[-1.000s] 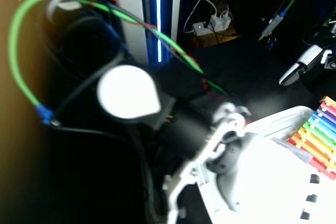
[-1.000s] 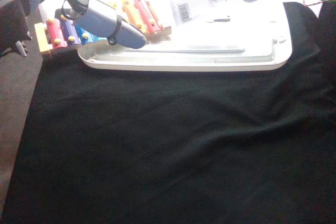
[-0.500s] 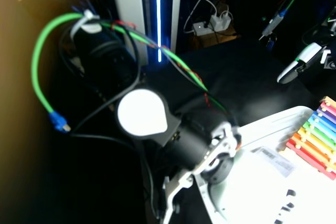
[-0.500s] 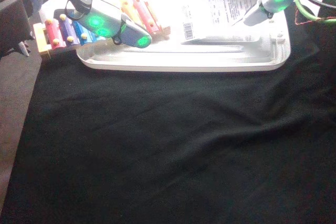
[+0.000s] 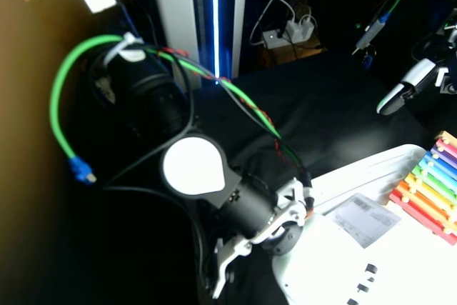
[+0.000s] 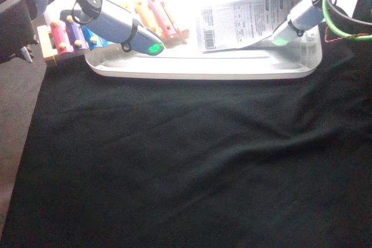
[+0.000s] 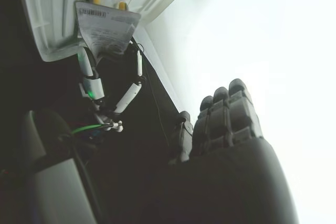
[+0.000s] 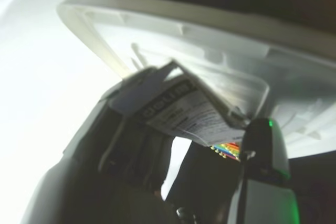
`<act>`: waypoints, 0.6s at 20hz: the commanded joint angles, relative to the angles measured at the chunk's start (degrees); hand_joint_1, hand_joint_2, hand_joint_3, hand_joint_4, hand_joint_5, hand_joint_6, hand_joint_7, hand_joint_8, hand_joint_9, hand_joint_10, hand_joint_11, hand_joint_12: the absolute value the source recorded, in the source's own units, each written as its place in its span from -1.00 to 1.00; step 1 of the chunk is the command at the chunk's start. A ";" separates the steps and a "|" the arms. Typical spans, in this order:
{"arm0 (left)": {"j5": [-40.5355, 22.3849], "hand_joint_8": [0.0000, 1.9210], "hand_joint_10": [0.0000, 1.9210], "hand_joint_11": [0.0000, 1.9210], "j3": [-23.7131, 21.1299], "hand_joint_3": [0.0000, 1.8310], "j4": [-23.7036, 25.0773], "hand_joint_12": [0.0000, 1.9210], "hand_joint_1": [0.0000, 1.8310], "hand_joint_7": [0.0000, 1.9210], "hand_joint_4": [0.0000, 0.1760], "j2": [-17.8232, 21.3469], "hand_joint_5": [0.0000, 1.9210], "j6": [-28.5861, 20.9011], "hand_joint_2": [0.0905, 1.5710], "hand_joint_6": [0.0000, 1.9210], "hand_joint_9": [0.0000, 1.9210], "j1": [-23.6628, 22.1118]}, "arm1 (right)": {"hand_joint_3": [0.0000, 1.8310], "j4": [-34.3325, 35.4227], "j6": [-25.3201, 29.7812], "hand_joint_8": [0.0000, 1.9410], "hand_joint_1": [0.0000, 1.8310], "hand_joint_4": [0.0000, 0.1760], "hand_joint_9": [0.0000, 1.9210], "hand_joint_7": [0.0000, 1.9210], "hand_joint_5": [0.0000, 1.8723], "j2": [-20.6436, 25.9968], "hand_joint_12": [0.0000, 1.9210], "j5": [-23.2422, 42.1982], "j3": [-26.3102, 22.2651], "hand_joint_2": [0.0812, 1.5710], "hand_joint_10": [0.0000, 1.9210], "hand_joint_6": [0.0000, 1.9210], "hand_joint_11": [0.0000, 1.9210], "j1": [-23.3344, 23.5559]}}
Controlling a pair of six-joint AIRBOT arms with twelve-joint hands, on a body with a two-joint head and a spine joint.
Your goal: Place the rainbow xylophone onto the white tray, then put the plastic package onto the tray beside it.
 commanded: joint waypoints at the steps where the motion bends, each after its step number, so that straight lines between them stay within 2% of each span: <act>1: -7.20 -1.00 -1.00 -1.00 -0.13 -0.99 -0.35 -1.00 -0.12 -1.00 1.00 0.10 -1.00 0.03 -0.16 -1.00 -1.00 -0.79 | -1.00 2.39 0.61 -0.54 0.25 -1.00 -0.16 -0.15 -0.07 0.05 0.15 2.23 0.43 0.45 -0.60 0.19 -0.47 0.39; 2: -7.12 -1.00 -1.00 -1.00 -0.14 -0.99 -0.31 -1.00 -0.13 -1.00 1.00 0.10 -1.00 0.03 -0.16 -1.00 -1.00 -0.79 | -1.00 2.27 0.65 -0.85 0.21 -1.00 -0.25 -0.26 -0.23 0.15 0.02 2.27 0.42 0.29 -0.81 -0.56 -0.56 0.34; 3: -7.03 -1.00 -1.00 -1.00 -0.15 -1.00 -0.10 -1.00 -0.13 -1.00 1.00 0.09 -1.00 0.03 -0.16 -1.00 -1.00 -0.79 | -1.00 0.24 2.66 -0.95 0.22 -1.00 -0.27 -0.29 -0.24 0.34 -0.05 2.26 0.43 0.21 -0.91 -0.87 -0.61 0.29; 5: -7.01 -1.00 -1.00 -1.00 -0.16 -0.99 -0.06 -1.00 -0.10 -1.00 0.98 0.09 -1.00 0.03 -0.15 -1.00 -1.00 -0.77 | -1.00 -0.92 4.06 -1.00 0.15 -1.00 -0.41 -0.42 -0.39 0.68 -0.11 2.30 0.51 0.11 -1.00 -0.99 -0.71 0.29; 6: -6.94 -1.00 -1.00 -1.00 -0.16 -0.99 -0.06 -1.00 -0.12 -1.00 0.79 0.10 -1.00 0.03 -0.15 -1.00 -1.00 -0.75 | -1.00 -0.92 4.07 -1.00 0.11 -0.74 -0.41 -0.44 -0.51 0.75 -0.08 2.30 0.51 0.05 -1.00 -1.00 -0.70 0.29; 7: -6.87 -1.00 -1.00 -1.00 -0.16 -1.00 -0.06 -1.00 -0.13 -1.00 0.89 0.11 -1.00 0.03 -0.15 -1.00 -1.00 -0.74 | -1.00 -0.92 4.07 -1.00 0.07 -0.17 -0.47 -0.52 -0.62 0.79 -0.12 2.31 0.51 -0.01 -1.00 -1.00 -0.69 0.28; 8: -6.85 -1.00 -1.00 -1.00 -0.16 -1.00 -0.06 -1.00 -0.11 -1.00 0.94 0.11 -1.00 0.03 -0.15 -1.00 -1.00 -0.74 | -1.00 -0.92 4.07 -1.00 0.04 0.23 -0.58 -0.64 -0.73 0.79 -0.17 2.33 0.52 -0.05 -1.00 -1.00 -0.77 0.28; 9: -6.82 -1.00 -1.00 -1.00 -0.16 -1.00 -0.06 -1.00 -0.08 -1.00 0.78 0.11 -1.00 0.03 -0.16 -1.00 -1.00 -0.74 | -1.00 -0.92 4.07 -1.00 0.01 0.61 -0.66 -0.70 -0.80 0.78 -0.21 2.37 0.52 -0.07 -1.00 -1.00 -0.83 0.28; 10: -6.82 -1.00 -1.00 -1.00 -0.16 -1.00 -0.06 -1.00 -0.07 -1.00 0.82 0.11 -1.00 0.03 -0.16 -1.00 -1.00 -0.74 | -1.00 -0.92 4.07 -1.00 0.01 0.92 -0.72 -0.75 -0.87 0.77 -0.25 2.48 0.53 -0.10 -1.00 -1.00 -0.90 0.28; 12: -6.39 -1.00 -1.00 -1.00 -0.17 -1.00 0.30 -1.00 -0.12 -1.00 0.58 0.17 -1.00 0.03 -0.17 -1.00 -1.00 -1.07 | -1.00 -0.92 4.17 -1.00 0.00 1.00 -0.81 -0.83 -0.98 0.55 -0.34 2.77 0.68 -0.17 -1.00 -1.00 -0.96 0.29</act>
